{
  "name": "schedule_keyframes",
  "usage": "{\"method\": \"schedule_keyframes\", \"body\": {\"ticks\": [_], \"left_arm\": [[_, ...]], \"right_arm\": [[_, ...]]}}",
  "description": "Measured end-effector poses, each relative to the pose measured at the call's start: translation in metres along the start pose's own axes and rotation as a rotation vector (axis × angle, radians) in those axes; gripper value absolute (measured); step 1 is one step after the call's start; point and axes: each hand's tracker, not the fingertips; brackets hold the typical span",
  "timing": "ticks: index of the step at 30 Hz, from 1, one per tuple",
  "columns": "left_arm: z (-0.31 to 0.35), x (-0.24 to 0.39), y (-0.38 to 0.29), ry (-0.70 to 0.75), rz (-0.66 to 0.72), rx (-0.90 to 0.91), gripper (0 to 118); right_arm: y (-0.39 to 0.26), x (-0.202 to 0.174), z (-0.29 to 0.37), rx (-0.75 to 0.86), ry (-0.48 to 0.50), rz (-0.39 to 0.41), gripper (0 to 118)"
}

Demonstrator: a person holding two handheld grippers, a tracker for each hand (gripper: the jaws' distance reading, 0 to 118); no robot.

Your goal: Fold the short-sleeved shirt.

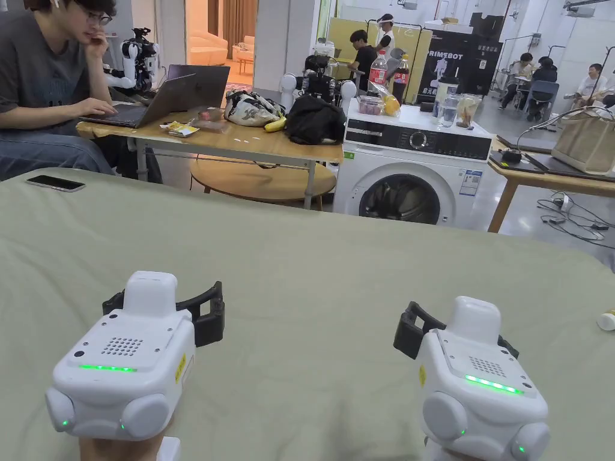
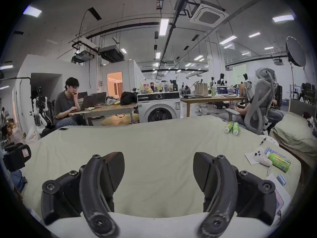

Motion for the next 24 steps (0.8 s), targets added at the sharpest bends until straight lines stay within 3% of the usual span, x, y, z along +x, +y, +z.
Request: {"method": "schedule_keyframes", "body": {"ticks": [24], "left_arm": [[-0.001, 0.002, -0.004, -0.015, -0.005, -0.054, 85]], "right_arm": [[-0.010, -0.002, 0.001, -0.006, 0.001, 0.029, 84]]}}
